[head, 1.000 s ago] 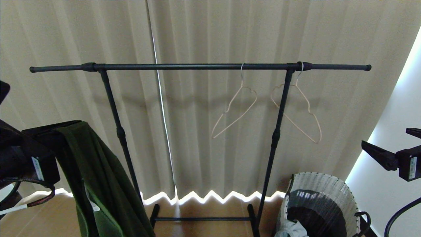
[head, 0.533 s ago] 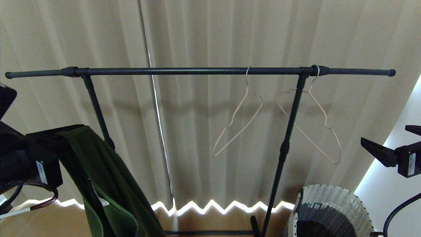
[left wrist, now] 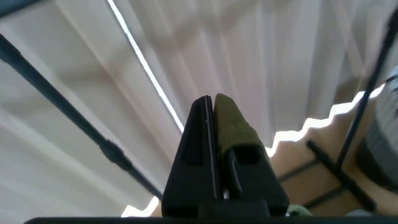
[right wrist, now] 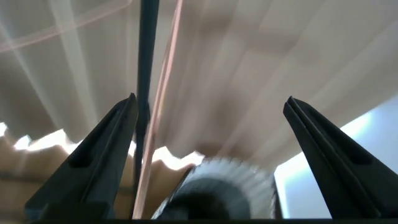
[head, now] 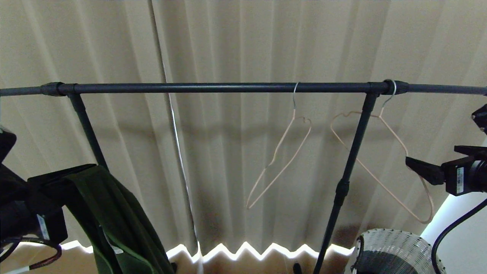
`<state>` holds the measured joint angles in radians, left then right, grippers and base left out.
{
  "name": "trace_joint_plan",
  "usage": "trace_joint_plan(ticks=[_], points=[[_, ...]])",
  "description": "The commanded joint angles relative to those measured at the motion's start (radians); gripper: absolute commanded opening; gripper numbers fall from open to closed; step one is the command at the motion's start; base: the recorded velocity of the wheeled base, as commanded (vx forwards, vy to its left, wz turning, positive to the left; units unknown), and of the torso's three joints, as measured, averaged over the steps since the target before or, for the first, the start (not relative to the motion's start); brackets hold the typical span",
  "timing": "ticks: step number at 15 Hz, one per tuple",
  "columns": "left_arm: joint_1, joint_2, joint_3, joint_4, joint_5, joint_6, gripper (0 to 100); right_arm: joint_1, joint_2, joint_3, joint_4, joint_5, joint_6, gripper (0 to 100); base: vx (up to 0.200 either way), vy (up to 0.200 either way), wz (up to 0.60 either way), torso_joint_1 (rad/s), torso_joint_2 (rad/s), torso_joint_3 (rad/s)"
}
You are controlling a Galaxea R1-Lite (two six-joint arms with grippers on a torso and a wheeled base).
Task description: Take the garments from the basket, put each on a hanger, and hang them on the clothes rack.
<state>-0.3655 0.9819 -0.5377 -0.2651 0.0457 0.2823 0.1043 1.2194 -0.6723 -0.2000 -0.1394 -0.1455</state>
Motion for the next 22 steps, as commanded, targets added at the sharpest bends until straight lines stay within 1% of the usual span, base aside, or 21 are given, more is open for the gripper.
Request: trace_joint_plan(ticks=[1,2,3,4,5,7,9,11,16,18,22], points=[[0.004,-0.058,0.042,-0.022,-0.014,-0.005,0,0.006,0.045,-0.067,0.067,0.001,0.038,100,0.0,0.0,0.0,0.0,0.0,0.0],[0.005,-0.089,0.076,-0.057,-0.015,-0.006,0,0.018,0.077,-0.141,0.152,0.0,0.09,100,0.0,0.0,0.0,0.0,0.0,0.0],[0.005,-0.104,0.093,-0.062,-0.017,-0.006,0,0.022,0.098,-0.17,0.182,-0.002,0.098,100,0.0,0.0,0.0,0.0,0.0,0.0],[0.005,-0.108,0.097,-0.062,-0.017,-0.006,0,0.022,0.106,-0.177,0.188,-0.002,0.098,100,0.0,0.0,0.0,0.0,0.0,0.0],[0.005,-0.108,0.116,-0.065,-0.015,-0.022,0,0.022,0.129,-0.184,0.189,-0.005,0.098,100,0.0,0.0,0.0,0.0,0.0,0.0],[0.005,-0.106,0.153,-0.108,-0.017,-0.066,0,0.023,0.14,-0.188,0.191,-0.016,0.098,100,0.0,0.0,0.0,0.0,0.0,0.0],[0.004,-0.1,0.174,-0.163,-0.032,-0.06,0,0.023,0.147,-0.207,0.205,-0.026,0.098,100,0.0,0.0,0.0,0.0,0.0,0.0],[0.007,-0.1,0.173,-0.169,-0.035,-0.06,0,0.022,0.175,-0.22,0.225,-0.028,0.098,100,0.0,0.0,0.0,0.0,0.0,0.0],[0.007,-0.104,0.171,-0.169,-0.035,-0.06,0,0.023,0.244,-0.23,0.215,-0.036,0.098,100,0.0,0.0,0.0,0.0,0.0,0.0],[0.007,-0.106,0.173,-0.169,-0.035,-0.06,0,0.023,0.281,-0.268,0.223,-0.037,0.098,100,0.0,0.0,0.0,0.0,0.0,0.0],[0.007,-0.108,0.174,-0.169,-0.035,-0.06,0,0.038,0.29,-0.277,0.228,-0.039,0.098,100,0.0,0.0,0.0,0.0,0.0,0.0]])
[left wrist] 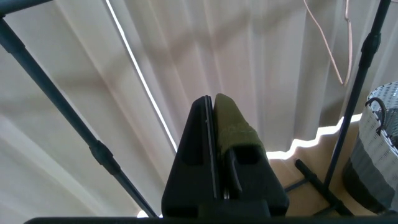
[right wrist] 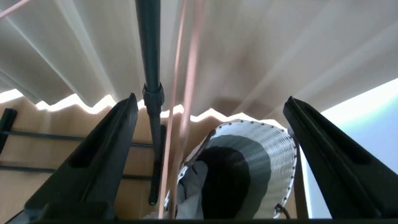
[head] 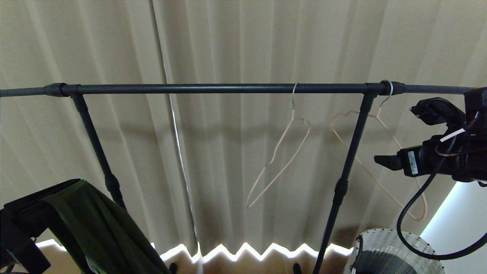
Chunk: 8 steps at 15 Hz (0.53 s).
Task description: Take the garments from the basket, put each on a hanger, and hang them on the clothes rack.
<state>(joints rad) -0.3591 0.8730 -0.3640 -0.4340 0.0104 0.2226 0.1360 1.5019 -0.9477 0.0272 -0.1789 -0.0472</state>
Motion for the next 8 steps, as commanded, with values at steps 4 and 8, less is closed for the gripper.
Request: trace_joint_plan(ticks=[4,8], points=[[0.0,0.001,0.002,0.0,0.0,0.0,0,0.021,0.009,-0.002,0.0,-0.016,0.0,0,0.0,0.0,0.0,0.0,0.0,0.0],[0.0,0.003,0.004,0.0,0.0,-0.002,0,0.022,0.004,0.0,-0.001,-0.016,0.0,0,0.0,0.0,0.0,0.0,0.0,0.0]])
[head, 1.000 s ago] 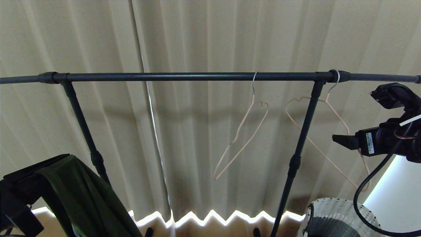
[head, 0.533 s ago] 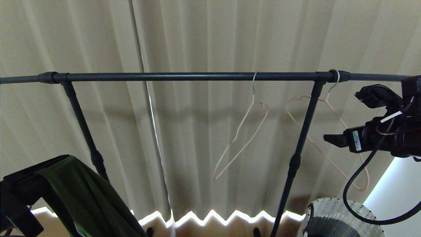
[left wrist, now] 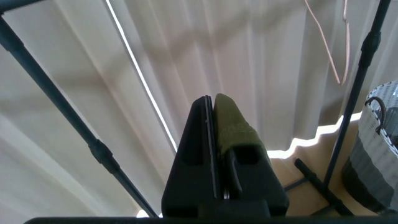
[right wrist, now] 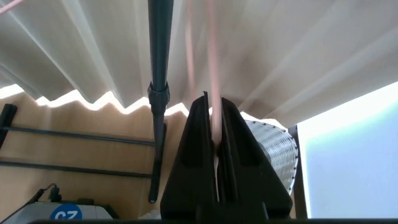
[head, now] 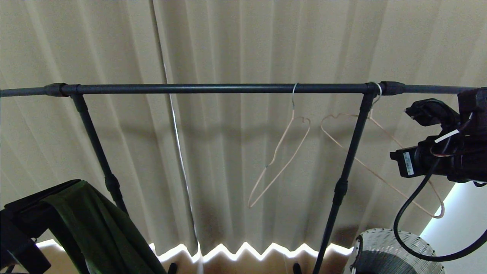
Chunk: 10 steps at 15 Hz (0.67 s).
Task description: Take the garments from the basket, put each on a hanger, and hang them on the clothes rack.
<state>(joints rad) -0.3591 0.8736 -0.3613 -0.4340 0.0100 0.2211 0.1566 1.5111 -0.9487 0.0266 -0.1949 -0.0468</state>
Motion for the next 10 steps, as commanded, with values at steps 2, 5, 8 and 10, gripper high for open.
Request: trace_joint_plan(ticks=[2,5,8,10], points=[[0.0,0.002,0.004,0.0,0.001,0.0,0,0.0,-0.014,0.002,-0.005,0.0,0.002,0,0.0,0.0,0.0,0.0,0.0,0.0],[0.0,0.002,0.004,0.0,0.001,0.0,0,-0.003,-0.04,0.001,-0.019,-0.003,0.021,0,0.0,0.0,0.0,0.0,0.0,0.0],[0.0,0.002,0.004,0.0,0.001,0.0,0,-0.011,-0.083,0.001,-0.037,-0.011,0.041,0,0.0,0.0,0.0,0.0,0.0,0.0],[0.0,0.001,0.005,0.0,0.001,0.0,0,-0.025,-0.127,-0.001,-0.056,-0.012,0.039,0,0.0,0.0,0.0,0.0,0.0,0.0]])
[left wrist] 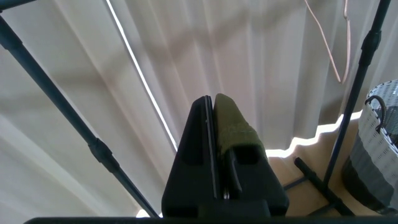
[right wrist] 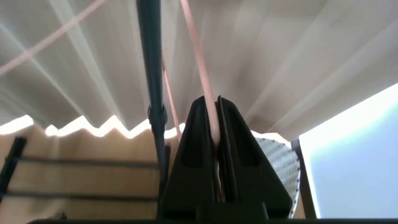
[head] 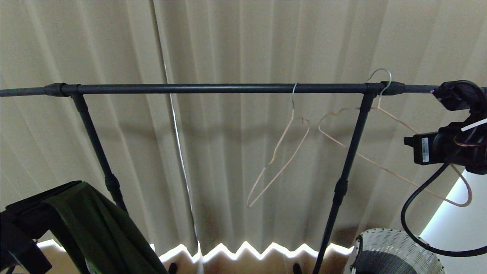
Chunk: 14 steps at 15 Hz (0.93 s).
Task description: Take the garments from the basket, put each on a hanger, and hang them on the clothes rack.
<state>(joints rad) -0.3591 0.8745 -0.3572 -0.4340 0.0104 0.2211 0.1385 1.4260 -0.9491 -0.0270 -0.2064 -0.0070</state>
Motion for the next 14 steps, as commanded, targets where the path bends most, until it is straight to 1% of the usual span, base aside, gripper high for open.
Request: trace_joint_plan(ticks=[1,4,9,12,14], points=[[0.0,0.0,0.0,0.0,0.0,0.0,0,-0.007,-0.055,0.001,-0.002,-0.001,-0.002,0,0.0,0.0,0.0,0.0,0.0,0.0],[0.0,0.0,0.001,0.0,0.0,-0.002,0,-0.019,-0.081,0.016,-0.002,-0.001,-0.001,0,0.0,0.0,0.0,0.0,0.0,0.0],[0.0,-0.008,0.006,0.0,0.002,0.003,0,-0.031,-0.223,0.135,0.001,-0.004,-0.005,0,0.0,0.0,0.0,0.0,0.0,0.0],[0.002,-0.009,0.004,-0.002,0.002,0.003,0,-0.031,-0.277,0.178,0.002,-0.004,-0.005,0,0.0,0.0,0.0,0.0,0.0,0.0],[0.009,-0.009,0.006,-0.002,0.003,0.011,0,-0.036,-0.295,0.202,-0.001,-0.004,-0.005,0,-0.2,0.0,0.0,0.002,0.0,0.0]])
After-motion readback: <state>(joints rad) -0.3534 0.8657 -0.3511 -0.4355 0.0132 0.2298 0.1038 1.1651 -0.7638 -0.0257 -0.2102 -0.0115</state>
